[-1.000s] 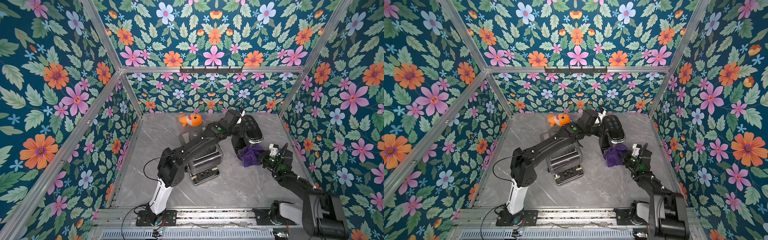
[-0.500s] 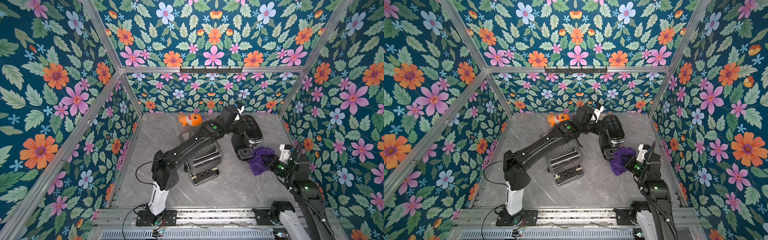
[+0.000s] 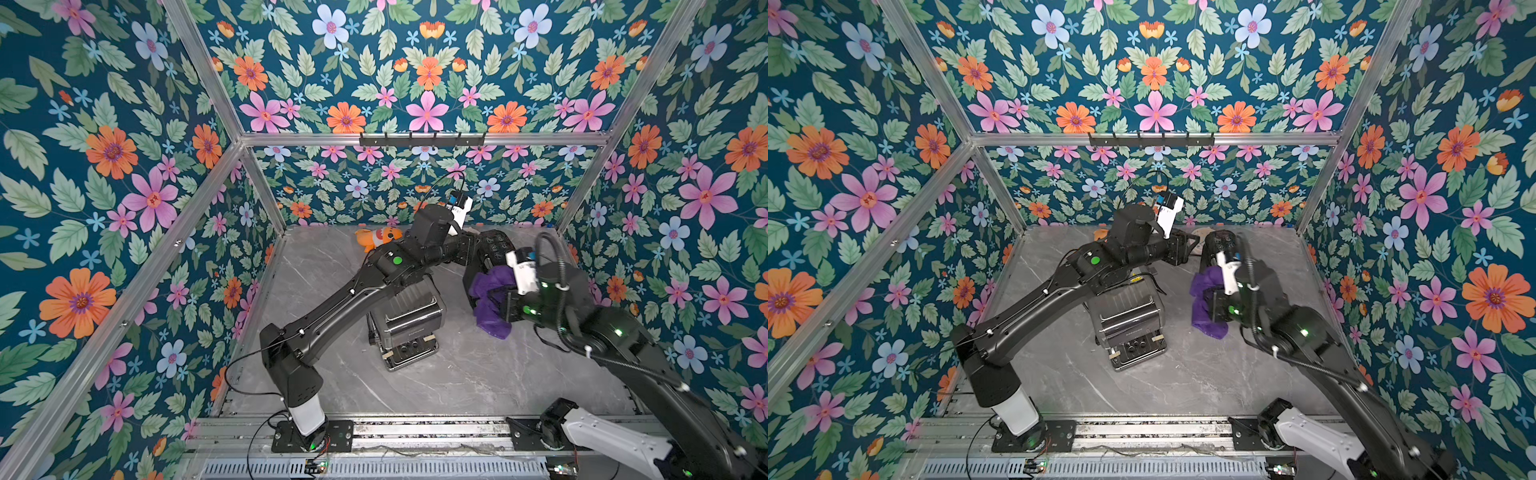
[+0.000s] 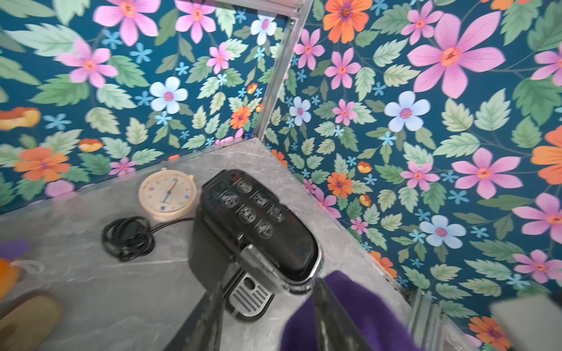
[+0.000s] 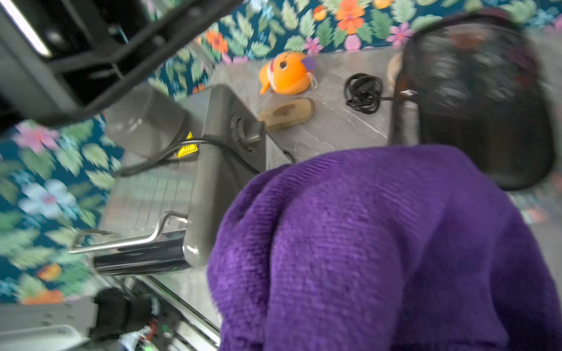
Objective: Wipe the surface of a coffee machine
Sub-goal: Wipe the dirt from the surface of the coffee machine.
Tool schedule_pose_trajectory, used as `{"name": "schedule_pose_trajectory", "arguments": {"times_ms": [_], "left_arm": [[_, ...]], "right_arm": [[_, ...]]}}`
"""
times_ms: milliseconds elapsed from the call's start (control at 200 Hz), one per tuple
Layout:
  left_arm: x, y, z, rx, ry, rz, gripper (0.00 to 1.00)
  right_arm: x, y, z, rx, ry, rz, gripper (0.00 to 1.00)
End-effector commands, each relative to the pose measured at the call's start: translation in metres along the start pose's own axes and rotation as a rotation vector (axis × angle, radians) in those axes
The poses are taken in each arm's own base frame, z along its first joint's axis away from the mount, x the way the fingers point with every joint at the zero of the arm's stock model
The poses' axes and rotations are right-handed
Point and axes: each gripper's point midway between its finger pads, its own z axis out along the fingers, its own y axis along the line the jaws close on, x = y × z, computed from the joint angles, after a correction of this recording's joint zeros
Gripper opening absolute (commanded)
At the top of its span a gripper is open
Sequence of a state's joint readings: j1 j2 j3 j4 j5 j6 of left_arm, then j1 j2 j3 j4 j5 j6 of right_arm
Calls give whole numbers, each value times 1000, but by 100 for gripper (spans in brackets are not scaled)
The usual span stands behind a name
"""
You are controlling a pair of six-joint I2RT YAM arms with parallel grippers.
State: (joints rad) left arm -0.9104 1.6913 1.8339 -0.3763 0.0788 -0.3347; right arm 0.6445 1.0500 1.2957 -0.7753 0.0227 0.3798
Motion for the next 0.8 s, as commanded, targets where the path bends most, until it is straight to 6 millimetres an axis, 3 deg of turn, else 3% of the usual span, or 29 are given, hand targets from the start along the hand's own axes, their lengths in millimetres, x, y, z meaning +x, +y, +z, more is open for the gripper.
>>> {"name": "schedule_pose_trajectory", "arguments": {"times_ms": [0, 115, 240, 435, 620, 715, 795], "left_arm": [[1, 14, -15, -69, -23, 20, 49], [6, 21, -32, -96, -31, 9, 49], [7, 28, -48, -130, -47, 6, 49], [10, 31, -56, -140, -51, 4, 49], [15, 30, -52, -130, -48, -2, 49], [16, 30, -50, -126, -43, -3, 49], [16, 30, -49, -126, -45, -3, 49]], "right_arm": [[-13, -18, 28, 180, 27, -150, 0], [-23, -25, 56, 252, 47, -200, 0], [-20, -42, 77, 309, 78, -193, 0], [17, -64, 111, 300, 169, -129, 0], [43, -69, 129, 290, 240, -118, 0], [37, -64, 129, 277, 246, -125, 0], [17, -55, 125, 257, 215, -139, 0]]}}
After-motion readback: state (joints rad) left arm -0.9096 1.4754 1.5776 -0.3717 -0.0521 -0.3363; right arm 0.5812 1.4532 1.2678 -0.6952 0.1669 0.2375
